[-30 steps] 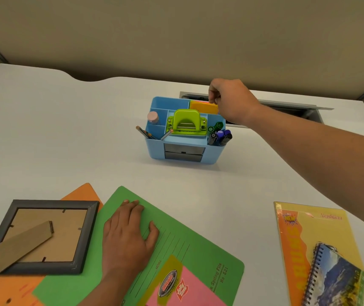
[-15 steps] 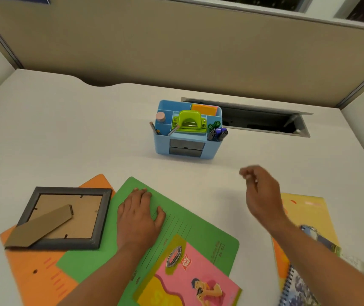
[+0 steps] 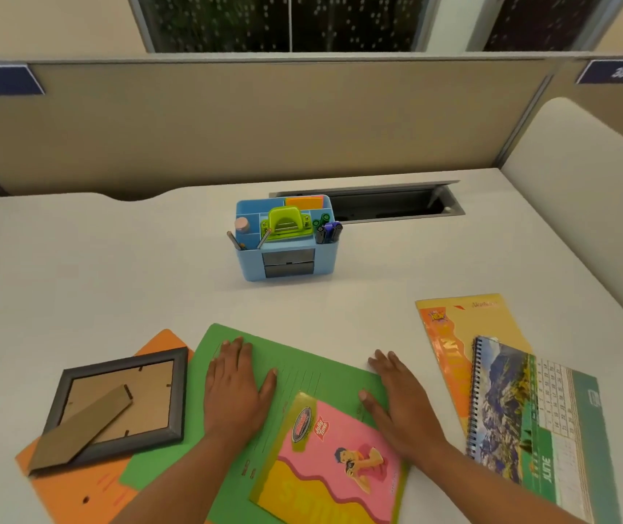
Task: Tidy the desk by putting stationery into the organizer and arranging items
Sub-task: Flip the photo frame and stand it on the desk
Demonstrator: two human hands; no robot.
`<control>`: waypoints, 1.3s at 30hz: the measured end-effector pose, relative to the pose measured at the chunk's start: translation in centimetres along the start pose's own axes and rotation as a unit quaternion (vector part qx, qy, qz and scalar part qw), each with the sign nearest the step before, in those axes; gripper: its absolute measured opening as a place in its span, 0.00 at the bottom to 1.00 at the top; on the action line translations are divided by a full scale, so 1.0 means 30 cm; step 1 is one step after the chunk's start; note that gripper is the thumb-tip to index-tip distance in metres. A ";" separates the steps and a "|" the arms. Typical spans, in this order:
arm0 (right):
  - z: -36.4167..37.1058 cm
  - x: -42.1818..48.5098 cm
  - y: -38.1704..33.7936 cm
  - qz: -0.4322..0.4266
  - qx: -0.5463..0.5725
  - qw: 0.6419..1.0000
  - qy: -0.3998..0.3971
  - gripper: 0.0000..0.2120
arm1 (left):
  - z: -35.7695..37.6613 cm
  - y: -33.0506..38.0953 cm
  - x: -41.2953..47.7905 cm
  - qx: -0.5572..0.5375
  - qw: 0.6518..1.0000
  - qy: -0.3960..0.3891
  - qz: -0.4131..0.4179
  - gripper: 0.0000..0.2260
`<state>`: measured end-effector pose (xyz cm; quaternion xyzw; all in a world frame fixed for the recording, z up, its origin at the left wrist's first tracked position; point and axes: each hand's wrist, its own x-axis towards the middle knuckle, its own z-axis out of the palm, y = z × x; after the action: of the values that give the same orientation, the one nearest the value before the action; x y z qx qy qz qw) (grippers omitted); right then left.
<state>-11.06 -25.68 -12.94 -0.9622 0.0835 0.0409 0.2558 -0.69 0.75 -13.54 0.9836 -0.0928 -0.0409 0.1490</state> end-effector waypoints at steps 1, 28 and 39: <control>0.009 -0.007 -0.003 -0.008 -0.035 0.999 -0.007 0.39 | -0.002 -0.002 -0.007 -0.003 1.000 -0.006 0.004 0.38; 0.000 -0.016 0.000 -0.041 -0.089 0.995 0.026 0.35 | 0.028 0.064 -0.139 0.029 0.998 0.010 0.053 0.33; 0.019 -0.022 0.034 -0.056 -0.112 0.992 0.017 0.36 | 0.033 0.080 -0.169 0.044 0.998 -0.021 0.035 0.33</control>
<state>-11.93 -26.18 -13.84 -0.9886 0.0287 0.0189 0.1466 -6.18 -0.81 -13.50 0.9842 -0.1324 -0.0518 0.1053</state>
